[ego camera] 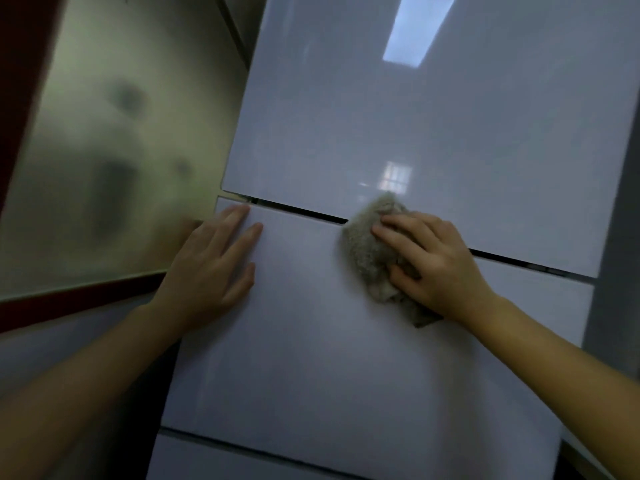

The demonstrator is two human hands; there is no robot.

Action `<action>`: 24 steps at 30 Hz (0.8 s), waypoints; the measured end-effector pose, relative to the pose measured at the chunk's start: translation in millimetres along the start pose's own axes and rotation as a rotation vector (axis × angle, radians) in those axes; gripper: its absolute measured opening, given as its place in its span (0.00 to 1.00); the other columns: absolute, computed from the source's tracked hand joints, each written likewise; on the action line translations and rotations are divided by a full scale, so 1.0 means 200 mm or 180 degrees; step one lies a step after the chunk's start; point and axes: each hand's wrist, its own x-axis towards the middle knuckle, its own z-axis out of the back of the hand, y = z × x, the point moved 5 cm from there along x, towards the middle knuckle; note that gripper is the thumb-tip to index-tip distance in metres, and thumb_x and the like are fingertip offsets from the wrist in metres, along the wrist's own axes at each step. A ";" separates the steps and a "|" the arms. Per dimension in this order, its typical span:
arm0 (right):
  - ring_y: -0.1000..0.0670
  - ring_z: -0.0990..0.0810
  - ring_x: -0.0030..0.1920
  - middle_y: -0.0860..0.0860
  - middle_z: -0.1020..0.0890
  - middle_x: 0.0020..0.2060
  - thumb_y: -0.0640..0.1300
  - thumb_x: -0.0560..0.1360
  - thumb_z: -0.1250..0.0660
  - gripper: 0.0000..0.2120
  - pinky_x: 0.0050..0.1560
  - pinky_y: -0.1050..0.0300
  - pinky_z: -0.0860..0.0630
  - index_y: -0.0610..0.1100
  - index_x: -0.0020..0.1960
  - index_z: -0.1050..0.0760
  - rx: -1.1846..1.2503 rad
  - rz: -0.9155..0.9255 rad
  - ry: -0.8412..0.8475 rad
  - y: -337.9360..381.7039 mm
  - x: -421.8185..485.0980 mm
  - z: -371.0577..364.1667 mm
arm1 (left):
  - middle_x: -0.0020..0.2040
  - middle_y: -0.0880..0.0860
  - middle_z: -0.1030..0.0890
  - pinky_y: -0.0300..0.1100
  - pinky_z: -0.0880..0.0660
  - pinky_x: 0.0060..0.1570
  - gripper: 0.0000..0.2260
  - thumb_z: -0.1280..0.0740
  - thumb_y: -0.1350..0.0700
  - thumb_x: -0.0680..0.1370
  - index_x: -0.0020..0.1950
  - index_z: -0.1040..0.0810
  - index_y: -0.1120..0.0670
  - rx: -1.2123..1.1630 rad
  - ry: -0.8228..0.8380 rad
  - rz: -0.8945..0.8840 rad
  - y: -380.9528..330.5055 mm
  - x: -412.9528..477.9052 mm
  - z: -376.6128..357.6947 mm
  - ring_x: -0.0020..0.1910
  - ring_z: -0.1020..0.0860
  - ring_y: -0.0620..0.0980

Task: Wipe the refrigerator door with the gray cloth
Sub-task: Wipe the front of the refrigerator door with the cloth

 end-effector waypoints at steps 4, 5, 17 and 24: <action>0.41 0.26 0.67 0.44 0.23 0.68 0.43 0.74 0.32 0.25 0.60 0.45 0.28 0.43 0.72 0.25 0.0004 -0.0536 -0.0125 -0.11 -0.01 0.05 | 0.77 0.65 0.35 0.56 0.36 0.71 0.27 0.44 0.47 0.80 0.75 0.31 0.60 -0.0034 0.0043 0.0071 -0.01 0.01 0.02 0.75 0.34 0.64; 0.41 0.26 0.67 0.44 0.23 0.68 0.43 0.74 0.31 0.26 0.60 0.45 0.28 0.43 0.72 0.25 0.0025 -0.0482 -0.0110 -0.09 -0.01 0.04 | 0.77 0.65 0.35 0.56 0.36 0.72 0.27 0.44 0.47 0.80 0.75 0.31 0.60 -0.0057 0.0048 0.0102 -0.01 0.01 0.02 0.75 0.35 0.64; 0.41 0.27 0.67 0.46 0.23 0.68 0.46 0.73 0.33 0.27 0.61 0.46 0.29 0.46 0.72 0.26 0.0336 -0.0660 -0.0265 -0.08 0.33 -0.07 | 0.78 0.62 0.37 0.56 0.35 0.71 0.26 0.45 0.47 0.81 0.76 0.33 0.58 -0.0184 0.0146 0.0463 0.00 0.11 0.05 0.76 0.36 0.63; 0.41 0.23 0.63 0.45 0.21 0.65 0.46 0.74 0.35 0.24 0.55 0.47 0.28 0.46 0.70 0.24 0.0373 0.0417 0.0039 0.14 0.54 -0.21 | 0.79 0.60 0.37 0.54 0.33 0.70 0.26 0.44 0.46 0.81 0.77 0.35 0.56 -0.0204 0.0114 0.0617 0.01 0.14 0.05 0.77 0.36 0.61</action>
